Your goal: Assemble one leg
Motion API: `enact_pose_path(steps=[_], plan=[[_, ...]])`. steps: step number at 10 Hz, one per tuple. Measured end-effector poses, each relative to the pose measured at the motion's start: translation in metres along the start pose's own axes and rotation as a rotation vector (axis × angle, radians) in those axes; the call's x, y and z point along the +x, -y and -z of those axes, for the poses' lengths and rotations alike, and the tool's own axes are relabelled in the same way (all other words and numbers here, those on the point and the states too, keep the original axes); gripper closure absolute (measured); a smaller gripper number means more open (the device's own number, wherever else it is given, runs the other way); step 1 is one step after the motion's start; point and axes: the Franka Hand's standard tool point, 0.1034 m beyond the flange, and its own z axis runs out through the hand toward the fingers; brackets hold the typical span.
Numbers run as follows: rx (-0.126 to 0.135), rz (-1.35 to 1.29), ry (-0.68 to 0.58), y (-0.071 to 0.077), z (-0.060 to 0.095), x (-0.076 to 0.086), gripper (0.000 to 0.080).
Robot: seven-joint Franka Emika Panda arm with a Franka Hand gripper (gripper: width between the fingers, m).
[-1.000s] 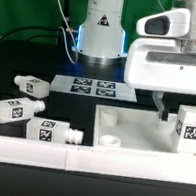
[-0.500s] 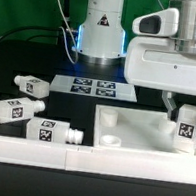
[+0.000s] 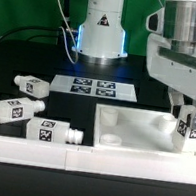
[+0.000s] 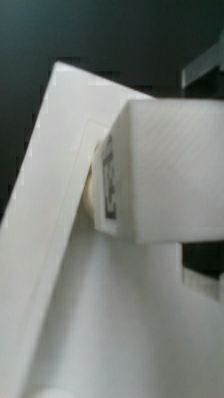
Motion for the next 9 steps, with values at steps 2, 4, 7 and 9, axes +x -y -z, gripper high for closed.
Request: enact_pose_path(steps=[2, 4, 7, 9], plan=[[0.007, -0.095, -0.001, -0.0012, -0.0015, 0.0009, 0.0509], [0.006, -0.032, -0.002, -0.0014, -0.0021, 0.0011, 0.0410], [-0.021, 0.391, 0.016, -0.0062, -0.0055, -0.0054, 0.0186], [-0.019, 0.508, 0.015, -0.0061, -0.0058, -0.0024, 0.0156]])
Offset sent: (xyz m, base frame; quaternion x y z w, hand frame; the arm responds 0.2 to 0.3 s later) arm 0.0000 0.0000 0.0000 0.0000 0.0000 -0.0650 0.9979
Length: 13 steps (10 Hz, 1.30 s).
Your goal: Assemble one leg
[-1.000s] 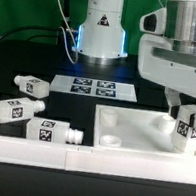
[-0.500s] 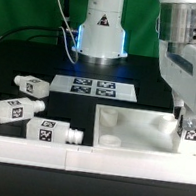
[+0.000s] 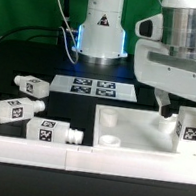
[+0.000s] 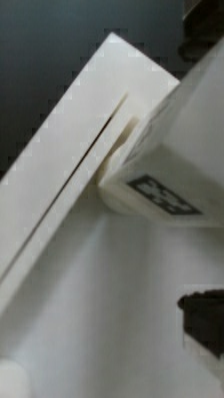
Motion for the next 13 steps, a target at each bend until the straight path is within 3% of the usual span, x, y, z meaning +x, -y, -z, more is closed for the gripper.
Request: enact_pose_path(steps=[2, 3, 4, 6, 7, 8, 9, 10, 13], plan=[[-0.008, 0.184, -0.006, 0.000, 0.000, 0.000, 0.0151], [-0.042, 0.441, -0.027, 0.005, -0.002, -0.008, 0.0150], [-0.048, 0.574, -0.028, 0.006, -0.002, -0.010, 0.0150], [-0.048, 0.509, -0.029, 0.005, -0.002, -0.009, 0.0153], [-0.048, 0.496, -0.030, 0.005, -0.002, -0.009, 0.0336], [-0.049, 0.415, -0.029, 0.004, -0.003, -0.009, 0.0336], [-0.056, 0.354, -0.022, 0.002, -0.003, -0.011, 0.0507], [-0.055, 0.319, -0.023, 0.002, -0.003, -0.011, 0.0514], [-0.053, -0.109, -0.043, 0.007, -0.005, -0.019, 0.0514]])
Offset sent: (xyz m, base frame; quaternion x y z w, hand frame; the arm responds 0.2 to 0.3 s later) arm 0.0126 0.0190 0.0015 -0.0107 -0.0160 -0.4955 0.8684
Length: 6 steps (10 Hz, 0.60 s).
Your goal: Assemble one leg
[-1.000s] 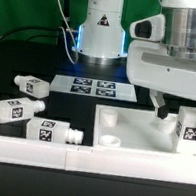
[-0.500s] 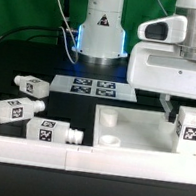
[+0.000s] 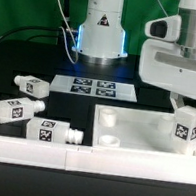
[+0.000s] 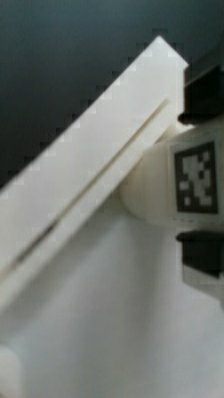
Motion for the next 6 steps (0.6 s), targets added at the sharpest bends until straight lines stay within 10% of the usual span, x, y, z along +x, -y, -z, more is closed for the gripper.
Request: enact_pose_path(steps=[6], plan=[[0.039, -0.841, 0.041, 0.014, 0.000, 0.007, 0.0514]])
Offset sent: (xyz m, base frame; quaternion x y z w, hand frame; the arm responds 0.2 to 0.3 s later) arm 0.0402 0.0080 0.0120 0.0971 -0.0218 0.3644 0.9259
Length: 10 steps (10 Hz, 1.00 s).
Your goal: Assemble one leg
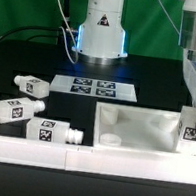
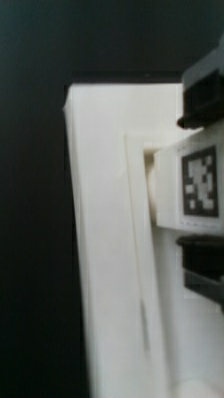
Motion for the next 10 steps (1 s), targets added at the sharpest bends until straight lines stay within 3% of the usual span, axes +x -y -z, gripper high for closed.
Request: enact_pose_path(steps=[5, 6, 7, 8, 9, 10], plan=[[0.008, -0.031, -0.005, -0.001, 0.000, -0.001, 0.0514], [0.009, -0.005, -0.004, -0.001, 0.001, -0.002, 0.0392], [0.014, 0.057, 0.004, -0.003, 0.012, -0.005, 0.0245], [0.020, 0.111, 0.014, -0.006, 0.026, -0.004, 0.0245], [0.031, 0.154, 0.026, -0.009, 0.043, -0.004, 0.0171], [0.038, 0.183, 0.036, -0.011, 0.055, -0.004, 0.0156]])
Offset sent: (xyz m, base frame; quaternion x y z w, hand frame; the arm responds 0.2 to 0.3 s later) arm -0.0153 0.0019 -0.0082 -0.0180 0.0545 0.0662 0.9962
